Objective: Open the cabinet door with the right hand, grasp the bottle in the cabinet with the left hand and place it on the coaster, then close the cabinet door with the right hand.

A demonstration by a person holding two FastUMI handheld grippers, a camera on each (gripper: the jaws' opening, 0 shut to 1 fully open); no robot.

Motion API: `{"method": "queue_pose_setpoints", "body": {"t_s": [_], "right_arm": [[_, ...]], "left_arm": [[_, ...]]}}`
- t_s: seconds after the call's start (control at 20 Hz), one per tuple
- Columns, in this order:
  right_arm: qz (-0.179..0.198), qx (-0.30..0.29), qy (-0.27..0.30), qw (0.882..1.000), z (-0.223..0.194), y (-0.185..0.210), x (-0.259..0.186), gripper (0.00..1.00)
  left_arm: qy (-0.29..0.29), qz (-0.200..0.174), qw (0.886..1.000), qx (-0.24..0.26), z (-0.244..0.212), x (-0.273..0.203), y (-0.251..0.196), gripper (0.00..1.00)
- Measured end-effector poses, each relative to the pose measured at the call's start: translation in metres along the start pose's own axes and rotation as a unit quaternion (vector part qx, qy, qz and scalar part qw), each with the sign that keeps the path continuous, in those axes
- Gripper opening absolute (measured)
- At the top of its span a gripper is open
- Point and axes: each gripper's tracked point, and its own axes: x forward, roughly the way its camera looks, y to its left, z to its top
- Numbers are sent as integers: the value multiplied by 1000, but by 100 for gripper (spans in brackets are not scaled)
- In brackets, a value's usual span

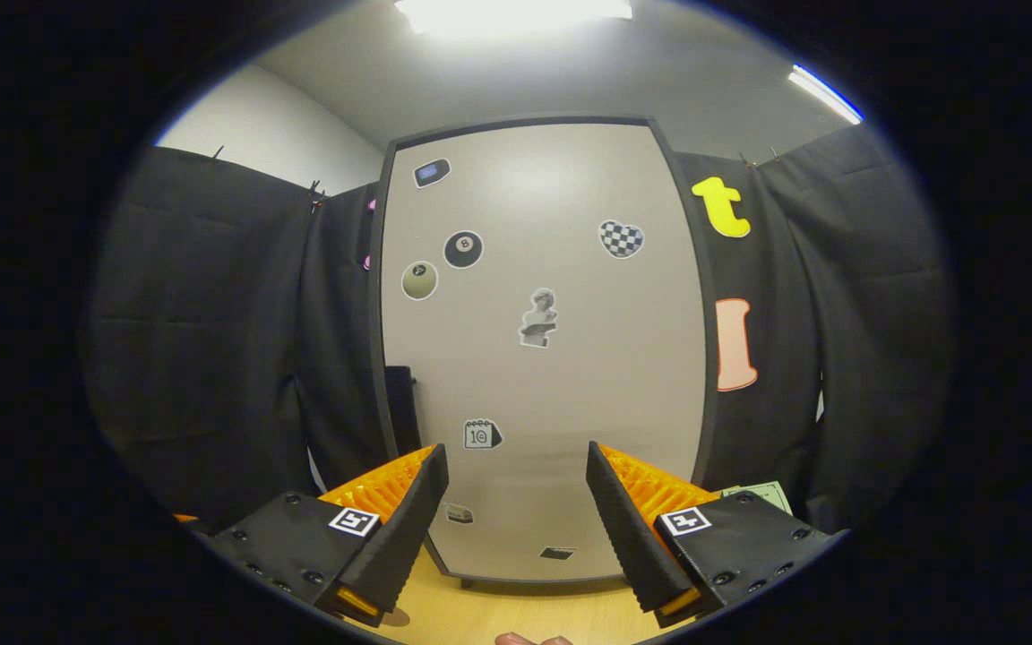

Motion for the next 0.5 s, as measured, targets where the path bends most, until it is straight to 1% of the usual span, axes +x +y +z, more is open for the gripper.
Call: {"method": "queue_pose_setpoints", "body": {"t_s": [0.2, 0.25, 0.3, 0.35, 0.4, 0.5], "right_arm": [[23, -19, 0, 1000, 1, 36, 25, 98], [27, -18, -2, 999, 1, 45, 30, 98], [33, -17, -3, 999, 0, 53, 36, 95], [37, -15, -2, 999, -1, 61, 42, 98], [41, -12, -1, 999, -1, 68, 47, 98], [46, -4, -3, 999, -1, 81, 58, 98]], "left_arm": [[12, 12, 1000, -7, -13, -3, 10, 85], [15, 17, 1000, -7, -16, -4, 14, 85], [19, 22, 1000, -6, -22, -4, 19, 85], [22, 27, 999, -4, -25, -4, 24, 85], [25, 31, 999, -3, -30, -5, 27, 88], [35, 38, 999, -3, -39, -5, 35, 87]]}}
